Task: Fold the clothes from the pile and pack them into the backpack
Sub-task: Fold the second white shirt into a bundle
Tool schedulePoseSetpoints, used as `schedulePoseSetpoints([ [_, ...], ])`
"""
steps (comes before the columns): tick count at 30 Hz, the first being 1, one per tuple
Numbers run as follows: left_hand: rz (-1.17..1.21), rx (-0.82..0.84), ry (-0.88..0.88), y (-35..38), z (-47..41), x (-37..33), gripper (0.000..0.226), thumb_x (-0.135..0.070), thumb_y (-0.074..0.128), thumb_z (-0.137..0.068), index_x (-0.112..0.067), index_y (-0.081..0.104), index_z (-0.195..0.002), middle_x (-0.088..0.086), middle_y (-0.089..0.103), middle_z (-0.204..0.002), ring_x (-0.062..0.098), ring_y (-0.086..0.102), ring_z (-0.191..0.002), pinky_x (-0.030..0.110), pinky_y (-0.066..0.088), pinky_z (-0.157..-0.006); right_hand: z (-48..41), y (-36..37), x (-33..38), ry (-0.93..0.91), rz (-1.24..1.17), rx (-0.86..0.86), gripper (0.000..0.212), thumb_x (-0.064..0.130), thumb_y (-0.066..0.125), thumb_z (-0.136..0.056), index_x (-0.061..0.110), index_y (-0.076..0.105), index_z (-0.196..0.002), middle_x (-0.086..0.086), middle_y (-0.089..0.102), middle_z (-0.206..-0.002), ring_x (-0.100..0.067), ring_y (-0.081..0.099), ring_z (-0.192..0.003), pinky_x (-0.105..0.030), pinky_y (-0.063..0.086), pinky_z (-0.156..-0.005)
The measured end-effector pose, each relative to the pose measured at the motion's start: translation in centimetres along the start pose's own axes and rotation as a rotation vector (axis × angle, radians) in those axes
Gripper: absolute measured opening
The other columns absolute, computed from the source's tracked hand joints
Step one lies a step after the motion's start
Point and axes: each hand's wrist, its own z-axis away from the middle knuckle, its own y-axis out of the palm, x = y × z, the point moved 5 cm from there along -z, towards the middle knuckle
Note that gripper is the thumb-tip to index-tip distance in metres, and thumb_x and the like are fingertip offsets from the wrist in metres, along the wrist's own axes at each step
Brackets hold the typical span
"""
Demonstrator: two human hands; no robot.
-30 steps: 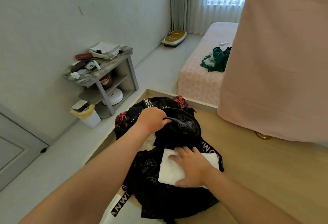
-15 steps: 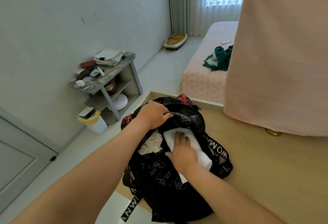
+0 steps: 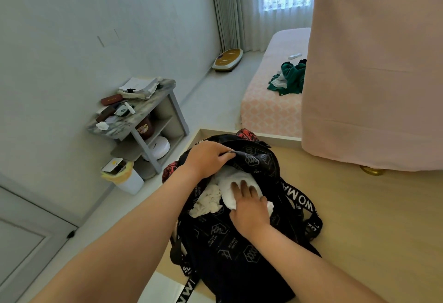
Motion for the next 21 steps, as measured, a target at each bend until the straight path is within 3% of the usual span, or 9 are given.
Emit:
schedulePoseSetpoints([
  [3, 0.047, -0.005, -0.003, -0.1, 0.0, 0.5, 0.023, -0.044, 0.053, -0.096, -0.044, 0.070, -0.112, -0.012, 0.074, -0.083, 0.006, 0.064, -0.070, 0.030, 0.052, -0.063, -0.6, 0.0, 0.2, 0.067, -0.009, -0.023, 0.086, 0.059, 0.042, -0.087, 0.025, 0.006, -0.158, -0.012, 0.008, -0.164, -0.033, 0.011, -0.149, -0.063, 0.020, -0.108],
  [5, 0.066, -0.020, 0.006, -0.1, 0.0, 0.7, 0.023, -0.043, 0.054, -0.096, -0.044, 0.071, -0.111, -0.016, 0.074, -0.090, 0.004, 0.064, -0.077, 0.027, 0.051, -0.066, 0.3, 0.6, -0.7, 0.130, 0.035, -0.015, 0.094, 0.067, 0.041, -0.082, 0.030, -0.003, -0.157, -0.015, 0.004, -0.162, -0.037, 0.010, -0.147, -0.061, 0.025, -0.103],
  [7, 0.080, -0.038, 0.021, -0.1, 0.0, 0.6, 0.022, -0.043, 0.055, -0.095, -0.043, 0.072, -0.110, -0.017, 0.074, -0.092, 0.003, 0.065, -0.078, 0.024, 0.051, -0.066, 0.8, 1.2, -1.1, 0.159, 0.045, 0.011, 0.093, 0.064, 0.042, -0.084, 0.035, -0.010, -0.155, -0.016, 0.004, -0.162, -0.037, 0.015, -0.144, -0.055, 0.032, -0.100],
  [10, 0.119, -0.049, 0.054, 0.1, -0.1, 0.0, 0.022, -0.040, 0.058, -0.094, -0.039, 0.073, -0.109, -0.018, 0.073, -0.098, 0.001, 0.065, -0.083, 0.021, 0.050, -0.069, -1.4, 0.4, -0.7, 0.181, -0.016, -0.009, 0.083, 0.056, 0.043, -0.090, 0.035, -0.001, -0.156, -0.017, 0.012, -0.162, -0.036, 0.024, -0.140, -0.051, 0.034, -0.100],
  [16, 0.163, -0.070, 0.052, 0.0, 0.1, 0.5, 0.021, -0.039, 0.059, -0.094, -0.038, 0.074, -0.108, -0.019, 0.073, -0.101, -0.001, 0.065, -0.089, 0.024, 0.052, -0.075, -4.4, 0.6, 1.4, 0.013, -0.156, 0.157, 0.091, 0.054, 0.054, -0.084, 0.038, 0.002, -0.156, -0.007, 0.005, -0.165, -0.037, 0.014, -0.145, -0.055, 0.022, -0.113],
  [21, 0.237, -0.074, 0.071, 0.3, -0.1, 0.2, 0.019, -0.033, 0.061, -0.094, -0.032, 0.075, -0.107, -0.017, 0.074, -0.101, 0.000, 0.066, -0.089, 0.032, 0.054, -0.079, -3.3, 1.4, 1.6, -0.092, -0.224, 0.052, 0.093, 0.061, 0.038, -0.071, 0.040, 0.008, -0.156, -0.001, 0.011, -0.164, -0.034, 0.018, -0.144, -0.049, 0.026, -0.113],
])
